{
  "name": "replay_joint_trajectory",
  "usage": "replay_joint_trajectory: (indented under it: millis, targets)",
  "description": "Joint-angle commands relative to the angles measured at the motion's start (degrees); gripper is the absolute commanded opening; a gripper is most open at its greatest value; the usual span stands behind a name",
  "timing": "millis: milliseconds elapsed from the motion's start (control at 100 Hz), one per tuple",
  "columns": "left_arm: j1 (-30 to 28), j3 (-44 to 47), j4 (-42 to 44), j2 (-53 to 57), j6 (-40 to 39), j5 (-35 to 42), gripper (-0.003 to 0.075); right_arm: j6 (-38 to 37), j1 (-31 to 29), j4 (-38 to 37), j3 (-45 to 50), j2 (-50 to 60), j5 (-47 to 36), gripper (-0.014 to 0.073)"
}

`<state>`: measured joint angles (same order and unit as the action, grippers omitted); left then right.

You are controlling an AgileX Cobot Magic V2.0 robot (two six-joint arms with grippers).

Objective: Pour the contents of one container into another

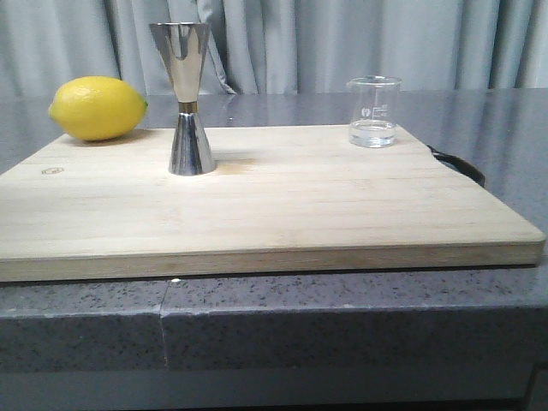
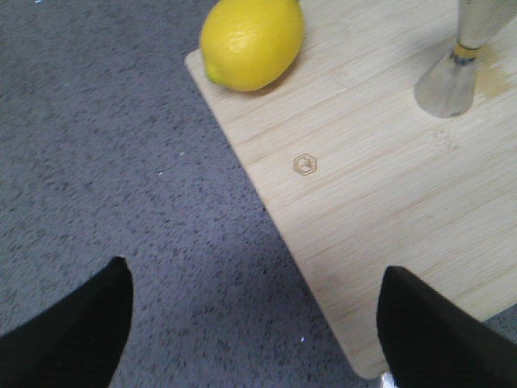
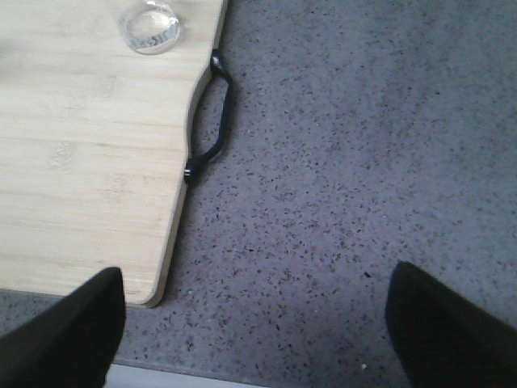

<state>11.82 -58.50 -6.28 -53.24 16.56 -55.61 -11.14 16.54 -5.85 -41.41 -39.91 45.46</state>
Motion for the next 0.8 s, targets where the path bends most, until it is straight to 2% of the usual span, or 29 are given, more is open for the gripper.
replay_joint_trajectory:
  millis: [0, 240, 410, 490, 600, 680, 790]
  targets:
    - [-0.1, -1.3, 3.4, 3.6, -6.6, 0.4, 0.0568, -1.8, -0.3, -3.0, -1.7, 0.5, -2.4, 0.0594]
    - [-0.1, 5.3, 4.8, 12.8, -14.5, 3.8, 0.0568, -2.1, -0.3, -5.7, -4.6, 0.7, 2.1, 0.0594]
    - [-0.1, 9.1, 4.8, 16.6, -15.5, 8.9, 0.0567, -2.1, -0.3, -5.7, -4.6, 1.7, 0.7, 0.0592]
    - [-0.1, 9.2, 4.8, 16.9, -15.5, 9.2, 0.0539, -2.1, -0.3, -5.7, -4.6, 1.7, 0.0, 0.0564]
    - [-0.1, 9.2, 4.8, 16.9, -15.5, 9.9, 0.0426, -2.1, -0.3, -5.7, -4.6, 1.7, -0.5, 0.0406]
    - [-0.1, 9.2, 4.8, 16.9, -15.5, 10.3, 0.0304, -2.1, -0.3, -5.7, -4.6, 1.7, -0.5, 0.0247]
    - [-0.1, 9.2, 4.8, 16.9, -15.5, 10.6, 0.0142, -2.1, -0.3, -5.7, -4.6, 1.7, -0.7, 0.0094]
